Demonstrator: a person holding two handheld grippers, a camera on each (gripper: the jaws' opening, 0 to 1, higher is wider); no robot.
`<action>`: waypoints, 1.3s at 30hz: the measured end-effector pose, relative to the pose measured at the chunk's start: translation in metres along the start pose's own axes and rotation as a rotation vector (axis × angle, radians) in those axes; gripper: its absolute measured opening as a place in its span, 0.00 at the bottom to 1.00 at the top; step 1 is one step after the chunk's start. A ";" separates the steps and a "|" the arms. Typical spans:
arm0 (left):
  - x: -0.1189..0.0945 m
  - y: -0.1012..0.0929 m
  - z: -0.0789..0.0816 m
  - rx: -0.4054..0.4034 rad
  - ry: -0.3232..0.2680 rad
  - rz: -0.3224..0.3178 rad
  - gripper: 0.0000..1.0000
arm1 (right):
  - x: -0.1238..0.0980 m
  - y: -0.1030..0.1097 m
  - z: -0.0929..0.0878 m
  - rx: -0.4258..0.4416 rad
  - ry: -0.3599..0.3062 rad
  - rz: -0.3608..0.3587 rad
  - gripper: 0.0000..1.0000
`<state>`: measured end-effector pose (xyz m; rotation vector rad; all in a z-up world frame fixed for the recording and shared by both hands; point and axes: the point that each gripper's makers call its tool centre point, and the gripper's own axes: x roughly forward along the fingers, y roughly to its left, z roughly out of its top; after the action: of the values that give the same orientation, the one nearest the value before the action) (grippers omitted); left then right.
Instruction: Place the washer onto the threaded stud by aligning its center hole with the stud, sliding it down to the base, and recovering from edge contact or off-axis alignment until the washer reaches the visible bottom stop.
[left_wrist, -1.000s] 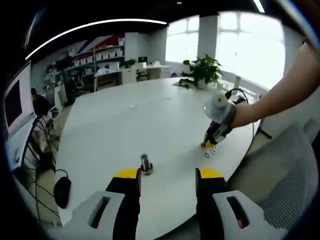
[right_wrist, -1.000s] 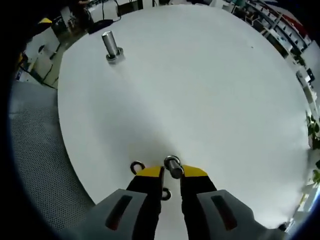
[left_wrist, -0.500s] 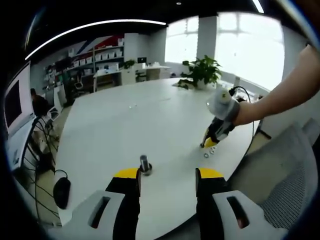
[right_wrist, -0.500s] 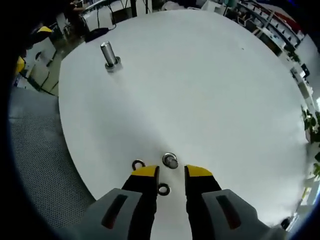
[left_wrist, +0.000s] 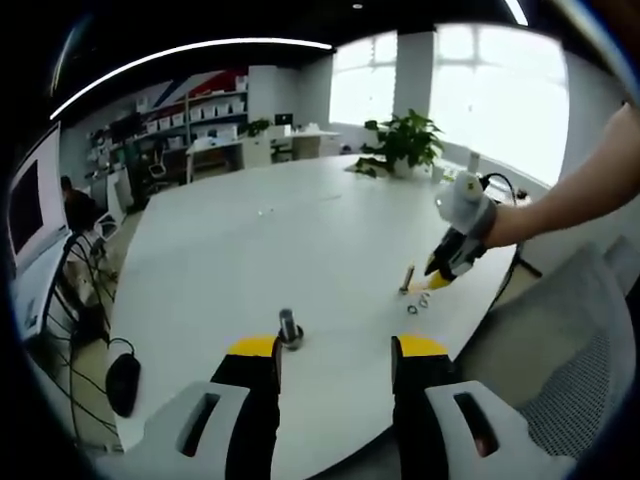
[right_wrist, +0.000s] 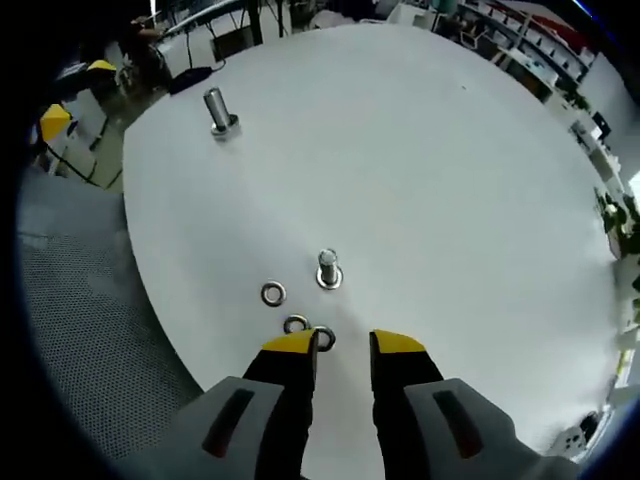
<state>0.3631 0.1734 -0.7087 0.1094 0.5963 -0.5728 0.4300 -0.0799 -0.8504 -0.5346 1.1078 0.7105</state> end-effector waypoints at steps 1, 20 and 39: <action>0.000 0.000 -0.001 0.000 0.005 -0.002 0.42 | 0.000 0.001 -0.002 0.005 -0.003 0.003 0.23; 0.005 -0.005 -0.009 0.035 0.058 -0.022 0.42 | 0.008 -0.002 -0.013 0.041 -0.052 0.021 0.23; 0.006 -0.003 -0.014 0.044 0.087 -0.009 0.42 | 0.014 0.004 -0.010 -0.065 -0.068 0.076 0.24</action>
<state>0.3585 0.1714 -0.7238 0.1736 0.6687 -0.5924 0.4246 -0.0808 -0.8672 -0.5217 1.0493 0.8276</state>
